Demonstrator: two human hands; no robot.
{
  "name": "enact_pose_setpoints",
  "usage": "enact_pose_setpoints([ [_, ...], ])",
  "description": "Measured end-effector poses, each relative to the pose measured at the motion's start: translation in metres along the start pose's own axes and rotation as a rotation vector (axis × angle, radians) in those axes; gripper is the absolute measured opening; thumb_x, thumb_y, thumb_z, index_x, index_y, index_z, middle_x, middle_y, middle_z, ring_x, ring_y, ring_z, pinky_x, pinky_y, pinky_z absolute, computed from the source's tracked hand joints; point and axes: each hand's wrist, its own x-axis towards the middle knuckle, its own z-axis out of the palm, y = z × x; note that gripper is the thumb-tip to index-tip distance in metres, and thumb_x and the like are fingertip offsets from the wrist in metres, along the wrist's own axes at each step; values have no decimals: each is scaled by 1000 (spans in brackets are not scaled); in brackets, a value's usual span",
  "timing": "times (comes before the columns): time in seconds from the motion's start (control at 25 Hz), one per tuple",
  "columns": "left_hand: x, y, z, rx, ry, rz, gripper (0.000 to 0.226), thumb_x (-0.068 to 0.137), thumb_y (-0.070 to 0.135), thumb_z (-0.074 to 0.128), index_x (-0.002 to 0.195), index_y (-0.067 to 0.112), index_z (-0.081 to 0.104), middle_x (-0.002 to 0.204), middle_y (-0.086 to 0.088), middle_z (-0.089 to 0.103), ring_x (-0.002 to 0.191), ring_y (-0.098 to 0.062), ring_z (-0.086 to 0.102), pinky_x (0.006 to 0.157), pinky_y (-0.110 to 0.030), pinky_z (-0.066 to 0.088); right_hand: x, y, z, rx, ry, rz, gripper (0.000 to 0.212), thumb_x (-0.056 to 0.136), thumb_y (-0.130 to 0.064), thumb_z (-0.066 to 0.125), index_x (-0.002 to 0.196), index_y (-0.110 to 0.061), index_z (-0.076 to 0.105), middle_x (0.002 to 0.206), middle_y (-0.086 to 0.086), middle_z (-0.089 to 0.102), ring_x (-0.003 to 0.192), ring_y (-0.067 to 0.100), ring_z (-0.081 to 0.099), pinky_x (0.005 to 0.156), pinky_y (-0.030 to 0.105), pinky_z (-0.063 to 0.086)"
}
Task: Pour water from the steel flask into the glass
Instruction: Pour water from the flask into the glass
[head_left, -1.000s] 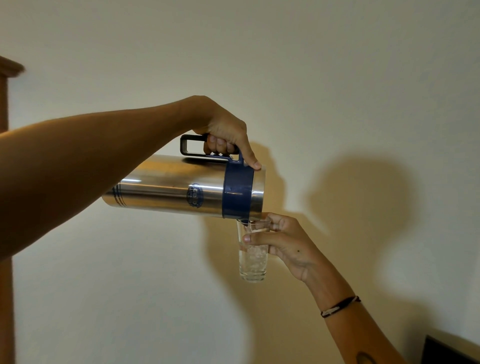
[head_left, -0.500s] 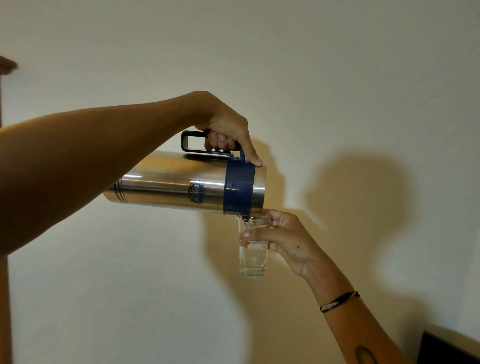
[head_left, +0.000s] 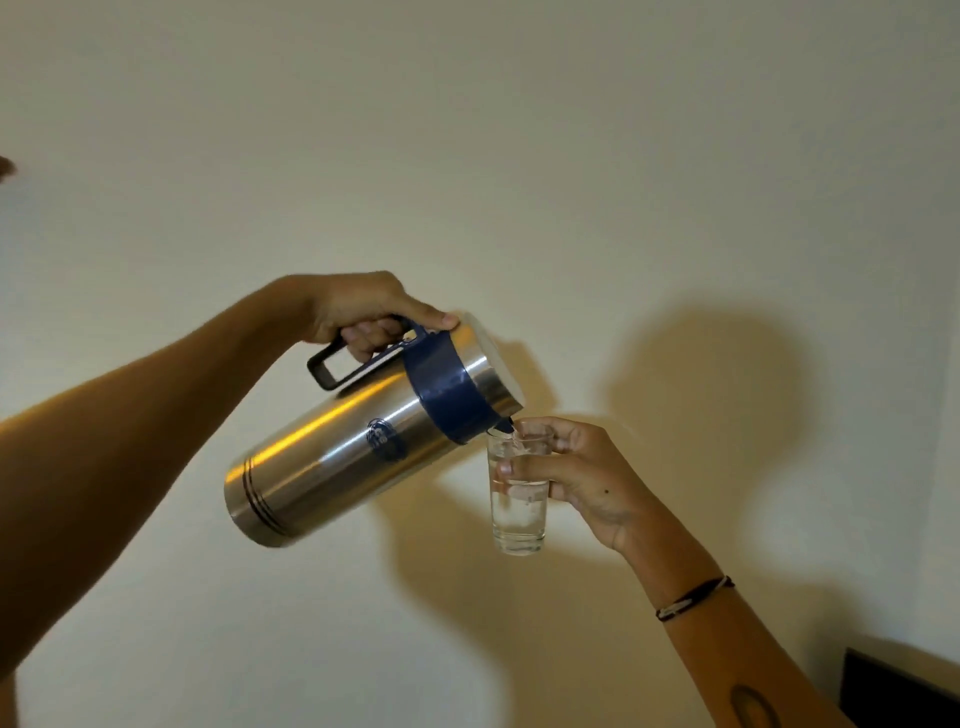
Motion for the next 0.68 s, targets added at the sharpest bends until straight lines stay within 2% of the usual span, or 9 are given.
enact_pose_setpoints([
  [0.16, -18, -52, 23, -395, 111, 29, 68, 46, 65, 103, 45, 23, 49, 38, 8, 31, 31, -8, 25, 37, -19, 23, 2, -9, -2, -24, -2, 14, 59, 73, -2, 96, 128, -5, 76, 126, 21, 81, 119, 42, 78, 107, 63, 61],
  [0.24, -23, -71, 35, -552, 184, 24, 67, 52, 61, 101, 45, 24, 45, 37, 8, 29, 29, -7, 23, 33, -19, 22, 2, -11, -2, -48, 0, 22, 62, 71, -4, 98, 129, -6, 76, 127, 21, 81, 120, 42, 78, 108, 64, 60],
  [0.32, -29, -88, 43, -693, 251, 22, 66, 75, 55, 90, 43, 24, 41, 36, 8, 29, 27, -6, 23, 33, -20, 19, 2, -10, -3, -71, 2, 31, 61, 70, -3, 98, 127, -7, 78, 125, 20, 82, 119, 42, 78, 108, 65, 60],
  [0.4, -35, -100, 49, -817, 316, 49, 67, 86, 52, 80, 43, 24, 37, 35, 8, 29, 26, -6, 23, 32, -19, 19, 2, -9, -5, -84, 9, 26, 57, 69, -1, 99, 122, -9, 81, 120, 19, 84, 117, 42, 79, 107, 66, 60],
  [0.56, -46, -116, 60, -922, 396, 121, 66, 79, 54, 82, 43, 23, 36, 36, 7, 30, 28, -7, 23, 42, -27, 14, -2, -6, -9, -76, 23, 12, 44, 66, -1, 100, 106, -18, 88, 112, 12, 87, 113, 39, 81, 106, 66, 61],
  [0.68, -50, -125, 69, -930, 415, 149, 63, 71, 58, 82, 43, 24, 36, 36, 8, 29, 29, -7, 23, 48, -30, 11, -4, -6, -8, -65, 24, 23, 55, 62, -5, 102, 114, -14, 85, 118, 17, 85, 116, 41, 80, 106, 66, 60],
])
